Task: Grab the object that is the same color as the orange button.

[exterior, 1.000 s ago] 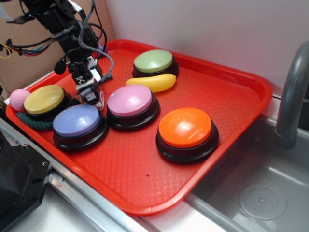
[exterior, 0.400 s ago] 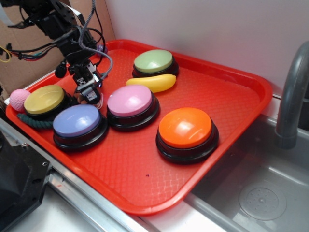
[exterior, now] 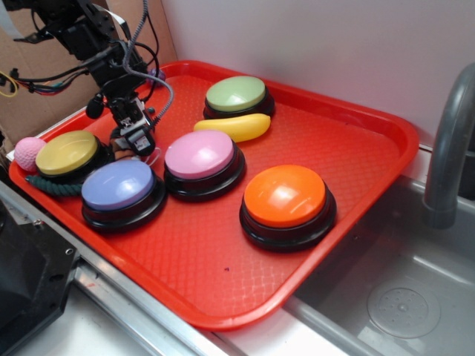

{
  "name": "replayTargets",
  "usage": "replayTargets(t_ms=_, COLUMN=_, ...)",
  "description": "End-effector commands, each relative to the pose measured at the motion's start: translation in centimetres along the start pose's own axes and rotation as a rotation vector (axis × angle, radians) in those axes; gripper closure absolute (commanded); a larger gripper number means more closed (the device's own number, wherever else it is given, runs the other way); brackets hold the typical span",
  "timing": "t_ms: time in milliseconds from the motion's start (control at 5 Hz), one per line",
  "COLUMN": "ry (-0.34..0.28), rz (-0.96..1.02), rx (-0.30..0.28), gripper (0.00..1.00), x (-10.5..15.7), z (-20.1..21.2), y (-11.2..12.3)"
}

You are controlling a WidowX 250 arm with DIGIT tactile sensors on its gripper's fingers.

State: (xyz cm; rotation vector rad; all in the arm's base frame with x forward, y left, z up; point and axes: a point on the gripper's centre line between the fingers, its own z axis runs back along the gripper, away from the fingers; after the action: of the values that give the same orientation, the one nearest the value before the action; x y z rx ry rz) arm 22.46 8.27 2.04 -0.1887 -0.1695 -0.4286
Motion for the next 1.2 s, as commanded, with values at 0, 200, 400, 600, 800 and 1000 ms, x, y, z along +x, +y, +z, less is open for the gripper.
replayTargets(t_ms=0, ry=0.012, rz=0.090, rx=0.098, gripper=1.00, x=1.3, z=1.9, y=0.2)
replayTargets(t_ms=200, ry=0.007, rz=0.228, rx=0.139, gripper=1.00, x=2.3, z=5.1, y=-0.6)
replayTargets(t_ms=400, ry=0.072, rz=0.330, rx=0.199, gripper=1.00, x=3.2, z=7.7, y=-1.5)
replayTargets(t_ms=600, ry=0.078, rz=0.386, rx=0.223, gripper=1.00, x=4.5, z=11.0, y=-2.6)
replayTargets(t_ms=800, ry=0.050, rz=0.446, rx=0.267, gripper=1.00, x=6.6, z=14.8, y=-4.3)
replayTargets(t_ms=1000, ry=0.038, rz=0.458, rx=0.326, gripper=1.00, x=7.8, z=17.0, y=-5.8)
